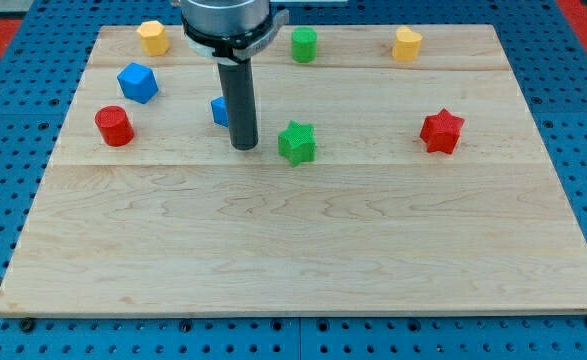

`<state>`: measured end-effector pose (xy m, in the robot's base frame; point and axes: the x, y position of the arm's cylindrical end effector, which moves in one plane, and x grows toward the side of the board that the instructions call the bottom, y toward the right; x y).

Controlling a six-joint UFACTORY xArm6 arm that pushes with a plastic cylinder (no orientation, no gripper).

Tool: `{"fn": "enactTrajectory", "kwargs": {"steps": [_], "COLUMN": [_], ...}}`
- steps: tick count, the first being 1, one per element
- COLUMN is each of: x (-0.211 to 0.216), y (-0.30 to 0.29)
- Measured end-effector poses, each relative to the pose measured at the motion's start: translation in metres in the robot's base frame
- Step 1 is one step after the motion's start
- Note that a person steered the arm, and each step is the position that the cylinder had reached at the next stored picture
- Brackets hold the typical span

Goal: Slide the green star vertically below the red star

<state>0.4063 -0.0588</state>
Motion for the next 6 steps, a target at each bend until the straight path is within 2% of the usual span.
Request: {"fn": "enactTrajectory", "kwargs": {"steps": [1,2,3,4,5,6], "x": [-0.003,0.075,0.115,0.093,0.082,0.091], "y": [0.054,0.105,0.134,0.083,0.132,0.164]}}
